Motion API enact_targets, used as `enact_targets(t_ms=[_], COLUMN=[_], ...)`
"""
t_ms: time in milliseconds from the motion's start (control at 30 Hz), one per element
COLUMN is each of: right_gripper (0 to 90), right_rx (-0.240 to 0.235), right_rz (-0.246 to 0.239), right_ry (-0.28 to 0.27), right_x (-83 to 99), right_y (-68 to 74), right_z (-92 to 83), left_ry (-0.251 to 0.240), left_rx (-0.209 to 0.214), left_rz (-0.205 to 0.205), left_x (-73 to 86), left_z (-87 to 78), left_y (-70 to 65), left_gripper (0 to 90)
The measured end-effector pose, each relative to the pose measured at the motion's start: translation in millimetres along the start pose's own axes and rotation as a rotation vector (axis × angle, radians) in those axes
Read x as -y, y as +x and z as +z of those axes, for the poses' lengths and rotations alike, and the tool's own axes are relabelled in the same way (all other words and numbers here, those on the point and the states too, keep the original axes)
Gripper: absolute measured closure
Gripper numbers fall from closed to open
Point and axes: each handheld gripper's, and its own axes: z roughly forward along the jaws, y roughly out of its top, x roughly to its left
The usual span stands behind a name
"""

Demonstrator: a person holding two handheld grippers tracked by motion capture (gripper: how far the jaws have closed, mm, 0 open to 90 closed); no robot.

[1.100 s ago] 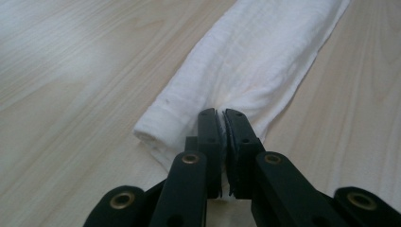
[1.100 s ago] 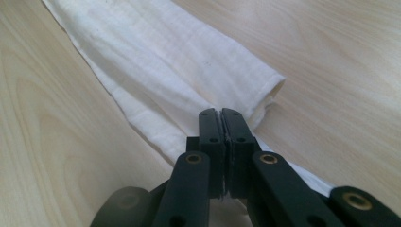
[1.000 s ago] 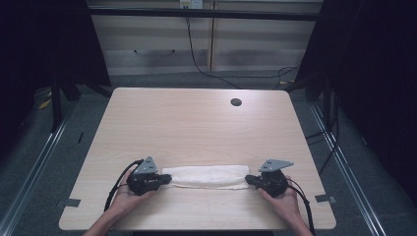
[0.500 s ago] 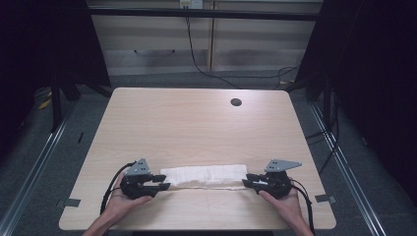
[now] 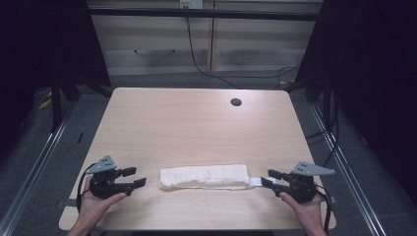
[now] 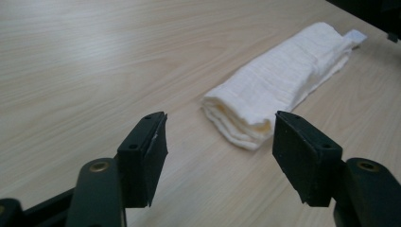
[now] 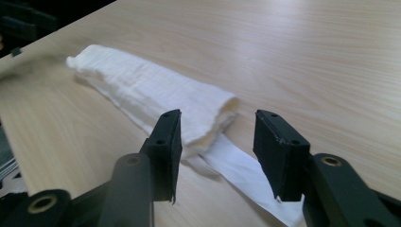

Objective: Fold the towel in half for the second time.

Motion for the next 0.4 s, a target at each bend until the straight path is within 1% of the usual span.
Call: enact_targets(t_ms=[100, 133, 167, 200, 233, 267, 333, 367, 400], right_gripper=[47.3, 46.8, 45.7, 44.0, 43.5, 43.2, 39.5, 39.6, 39.1], right_rx=[0.047, 0.056, 0.065, 0.088, 0.095, 0.1, 0.128, 0.133, 0.136], right_rz=[0.019, 0.032, 0.043, 0.057, 0.063, 0.073, 0.077, 0.085, 0.089], right_ry=[-0.013, -0.02, -0.027, -0.032, -0.036, -0.039, -0.046, -0.038, -0.038], right_x=[5.7, 8.4, 11.1, 13.8, 15.0, 16.3, 17.9, 18.7, 19.4], right_y=[-8.8, -12.6, -16.2, -19.4, -21.3, -22.9, -25.3, -26.3, -27.5], right_z=[-6.3, -8.0, -9.5, -11.3, -12.2, -13.3, -14.1, -14.1, -13.6], left_ry=[0.006, 0.011, 0.015, 0.023, 0.023, 0.037, 0.052, 0.052, 0.052], left_rx=[-0.043, -0.056, -0.059, -0.062, -0.062, -0.065, -0.07, -0.061, -0.061], left_rz=[-0.033, -0.05, -0.078, -0.084, -0.084, -0.088, -0.084, -0.079, -0.079], left_x=[7.4, 10.3, 14.1, 16.2, 16.2, 20.5, 21.4, 21.5, 21.5], left_z=[-4.5, -4.5, -3.3, -1.9, -1.9, 1.9, 4.4, 5.2, 5.2], left_y=[9.0, 11.2, 13.4, 14.1, 14.1, 15.1, 15.3, 15.1, 15.1], left_gripper=[28.9, 27.0, 26.0, 25.6, 24.8, 23.4, 19.8, 17.0, 16.0])
